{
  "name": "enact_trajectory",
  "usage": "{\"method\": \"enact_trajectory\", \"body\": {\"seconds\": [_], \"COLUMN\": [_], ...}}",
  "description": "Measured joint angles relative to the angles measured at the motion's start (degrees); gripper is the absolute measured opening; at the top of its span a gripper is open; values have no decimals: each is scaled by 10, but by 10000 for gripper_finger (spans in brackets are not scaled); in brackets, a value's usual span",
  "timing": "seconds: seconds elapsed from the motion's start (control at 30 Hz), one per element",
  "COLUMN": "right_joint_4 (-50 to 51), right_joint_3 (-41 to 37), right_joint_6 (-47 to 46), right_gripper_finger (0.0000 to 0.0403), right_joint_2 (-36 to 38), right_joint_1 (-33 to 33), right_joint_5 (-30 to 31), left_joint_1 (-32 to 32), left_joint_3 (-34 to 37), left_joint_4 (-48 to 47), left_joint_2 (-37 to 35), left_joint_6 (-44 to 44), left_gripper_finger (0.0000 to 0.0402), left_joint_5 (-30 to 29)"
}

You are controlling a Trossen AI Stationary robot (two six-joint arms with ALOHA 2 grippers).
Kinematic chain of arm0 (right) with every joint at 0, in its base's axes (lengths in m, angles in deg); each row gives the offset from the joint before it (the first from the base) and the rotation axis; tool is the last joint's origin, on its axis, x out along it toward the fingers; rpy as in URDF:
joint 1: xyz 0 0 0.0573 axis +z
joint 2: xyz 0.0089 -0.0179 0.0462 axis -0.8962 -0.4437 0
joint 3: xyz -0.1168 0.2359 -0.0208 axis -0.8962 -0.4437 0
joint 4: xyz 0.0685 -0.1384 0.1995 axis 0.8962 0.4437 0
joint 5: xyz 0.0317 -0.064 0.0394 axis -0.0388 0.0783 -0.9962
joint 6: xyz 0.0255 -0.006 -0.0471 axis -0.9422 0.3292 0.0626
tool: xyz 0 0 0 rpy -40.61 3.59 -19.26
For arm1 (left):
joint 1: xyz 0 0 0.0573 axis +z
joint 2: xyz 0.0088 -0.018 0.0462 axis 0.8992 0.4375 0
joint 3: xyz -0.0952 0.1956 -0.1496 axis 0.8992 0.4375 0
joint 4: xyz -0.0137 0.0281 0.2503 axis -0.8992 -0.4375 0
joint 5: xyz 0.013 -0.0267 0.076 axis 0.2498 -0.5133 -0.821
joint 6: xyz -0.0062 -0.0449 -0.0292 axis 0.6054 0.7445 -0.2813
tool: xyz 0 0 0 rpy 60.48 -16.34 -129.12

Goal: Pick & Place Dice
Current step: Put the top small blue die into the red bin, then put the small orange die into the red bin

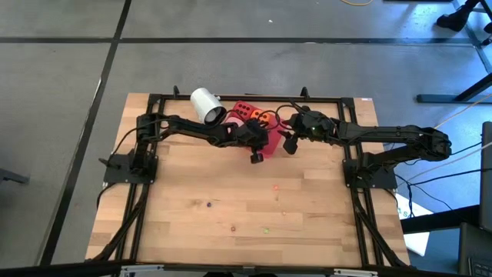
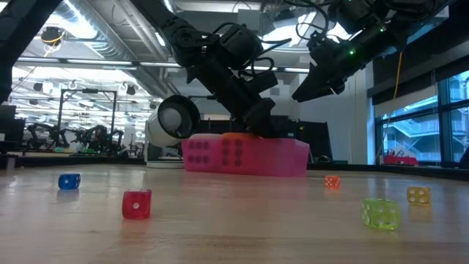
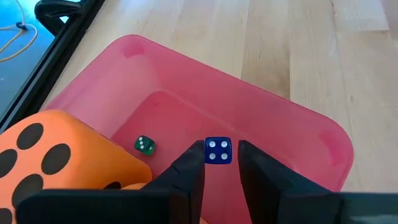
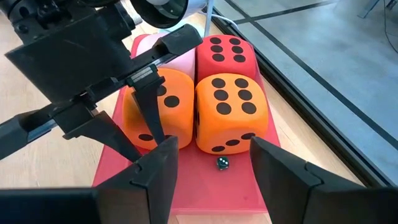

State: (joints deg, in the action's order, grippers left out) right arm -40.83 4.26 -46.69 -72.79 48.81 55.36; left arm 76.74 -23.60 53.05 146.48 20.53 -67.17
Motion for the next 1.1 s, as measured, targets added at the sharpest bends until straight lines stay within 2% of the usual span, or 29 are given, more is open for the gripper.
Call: {"method": "enact_trajectory", "body": {"seconds": [0.47, 0.6, 0.73, 0.93, 1.1], "right_joint_4": [37, 40, 25, 5, 10], "right_joint_3": [0, 0, 0, 0, 0], "right_joint_6": [-1, -2, 2, 29, 24], "right_gripper_finger": [190, 162, 124, 75, 46], "right_joint_2": [0, -12, -45, -95, -96], "right_joint_1": [0, 0, 0, 0, 0], "right_joint_5": [-2, -5, -48, -51, -86], "left_joint_1": [0, 0, 0, 0, -10], "left_joint_3": [0, 1, 1, 1, 2], "left_joint_4": [-1, 2, 8, 9, 0], "left_joint_2": [0, 0, 1, 1, -7], "left_joint_6": [-24, -24, -24, -24, -26], "left_gripper_finger": [119, 121, 121, 118, 109], "left_joint_5": [0, 0, 0, 0, -2]}}
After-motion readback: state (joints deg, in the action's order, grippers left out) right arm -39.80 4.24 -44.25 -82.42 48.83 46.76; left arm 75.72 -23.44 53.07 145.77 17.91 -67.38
